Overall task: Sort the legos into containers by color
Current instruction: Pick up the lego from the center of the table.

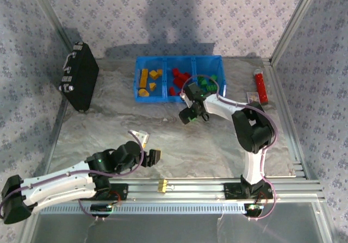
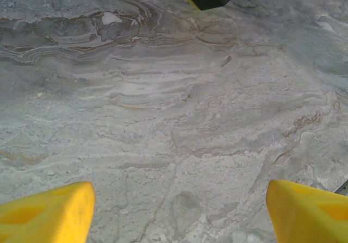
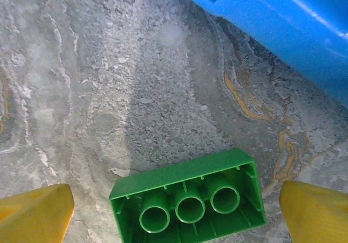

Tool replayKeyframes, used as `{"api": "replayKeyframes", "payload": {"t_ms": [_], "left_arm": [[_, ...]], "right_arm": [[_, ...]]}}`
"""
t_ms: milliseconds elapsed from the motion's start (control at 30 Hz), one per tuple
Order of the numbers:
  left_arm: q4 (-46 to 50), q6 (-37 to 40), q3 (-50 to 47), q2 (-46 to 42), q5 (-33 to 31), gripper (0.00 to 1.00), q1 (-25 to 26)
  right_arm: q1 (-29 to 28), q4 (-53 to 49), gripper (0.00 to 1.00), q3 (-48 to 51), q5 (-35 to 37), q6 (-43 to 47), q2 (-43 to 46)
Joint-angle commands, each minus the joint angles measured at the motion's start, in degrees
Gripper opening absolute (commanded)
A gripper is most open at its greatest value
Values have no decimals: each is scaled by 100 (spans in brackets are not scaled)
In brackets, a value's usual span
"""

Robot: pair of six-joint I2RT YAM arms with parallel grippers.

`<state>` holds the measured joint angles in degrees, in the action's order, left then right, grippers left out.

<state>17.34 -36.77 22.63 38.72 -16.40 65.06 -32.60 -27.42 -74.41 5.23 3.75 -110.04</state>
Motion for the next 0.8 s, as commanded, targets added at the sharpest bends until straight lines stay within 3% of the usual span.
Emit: {"api": "replayKeyframes", "payload": {"t_ms": [0,467,767], "left_arm": [[-4,-51,-76,-92,-144,83,62],[30,-38,-40,-130,-172,83,60],[149,-13,56,-134,-170,83,60]], "right_arm": [[22,-281,99,-249,75,184,-183],[27,-449,95,-276,-71,187,-325],[48,-449,85,-211,-156,89,-360]]}}
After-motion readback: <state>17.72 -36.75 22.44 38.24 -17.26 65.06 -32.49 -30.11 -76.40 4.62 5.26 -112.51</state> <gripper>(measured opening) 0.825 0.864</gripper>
